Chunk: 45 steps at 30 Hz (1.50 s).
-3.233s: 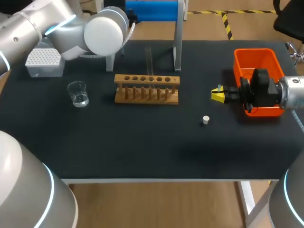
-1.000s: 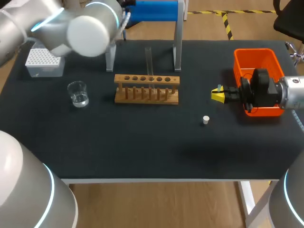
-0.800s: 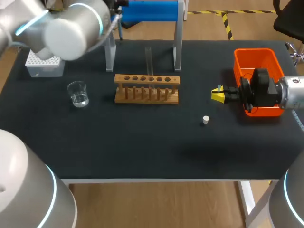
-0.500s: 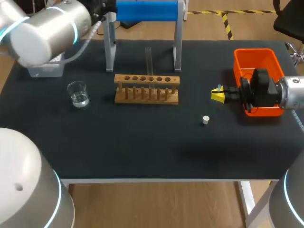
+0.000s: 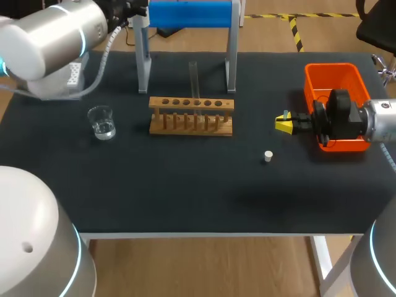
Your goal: Invert the test tube, pick up the pipette, mount the tip to pipette, aspirate from beaker and dispense into the tube, eject the tip, return the pipette, and cap with the stopper.
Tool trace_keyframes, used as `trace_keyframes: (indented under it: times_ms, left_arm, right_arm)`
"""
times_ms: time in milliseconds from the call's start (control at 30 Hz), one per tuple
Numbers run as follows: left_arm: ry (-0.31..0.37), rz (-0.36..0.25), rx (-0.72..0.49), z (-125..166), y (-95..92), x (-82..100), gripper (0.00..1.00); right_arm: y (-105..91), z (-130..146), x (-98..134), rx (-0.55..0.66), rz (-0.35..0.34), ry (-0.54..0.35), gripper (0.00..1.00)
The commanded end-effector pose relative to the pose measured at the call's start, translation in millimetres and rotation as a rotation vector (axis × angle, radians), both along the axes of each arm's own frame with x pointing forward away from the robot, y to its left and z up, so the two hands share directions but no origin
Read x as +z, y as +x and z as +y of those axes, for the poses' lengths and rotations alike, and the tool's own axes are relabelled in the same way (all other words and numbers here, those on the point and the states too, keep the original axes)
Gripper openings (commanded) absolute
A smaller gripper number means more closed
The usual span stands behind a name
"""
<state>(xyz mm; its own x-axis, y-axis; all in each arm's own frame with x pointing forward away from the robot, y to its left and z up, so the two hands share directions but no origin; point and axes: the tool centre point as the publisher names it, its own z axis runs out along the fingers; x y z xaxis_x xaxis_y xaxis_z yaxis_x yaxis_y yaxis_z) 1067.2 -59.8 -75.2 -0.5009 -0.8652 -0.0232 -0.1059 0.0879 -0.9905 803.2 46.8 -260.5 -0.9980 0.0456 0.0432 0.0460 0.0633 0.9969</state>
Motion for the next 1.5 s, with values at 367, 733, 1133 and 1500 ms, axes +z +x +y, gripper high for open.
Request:
trace_keyframes:
  times_ms: [367,733,1133,1500]
  left_arm:
    - [0.125,-0.012,-0.635,-30,-87.4,63.5,0.0]
    - [0.051,-0.039,-0.844,-61,-128.1,72.7,0.0]
    - [0.0,-0.043,-1.119,-95,-166.6,71.5,0.0]
    - [0.003,-0.048,-1.194,-100,-173.6,71.6,0.0]
  right_arm:
    - [0.0,-1,0,0.002,0.0,-0.001,0.0]
    - [0.0,-1,0,0.002,0.0,-0.001,0.0]
    - [0.0,-1,0,0.002,0.0,-0.001,0.0]
    - [0.0,-1,0,0.002,0.0,-0.001,0.0]
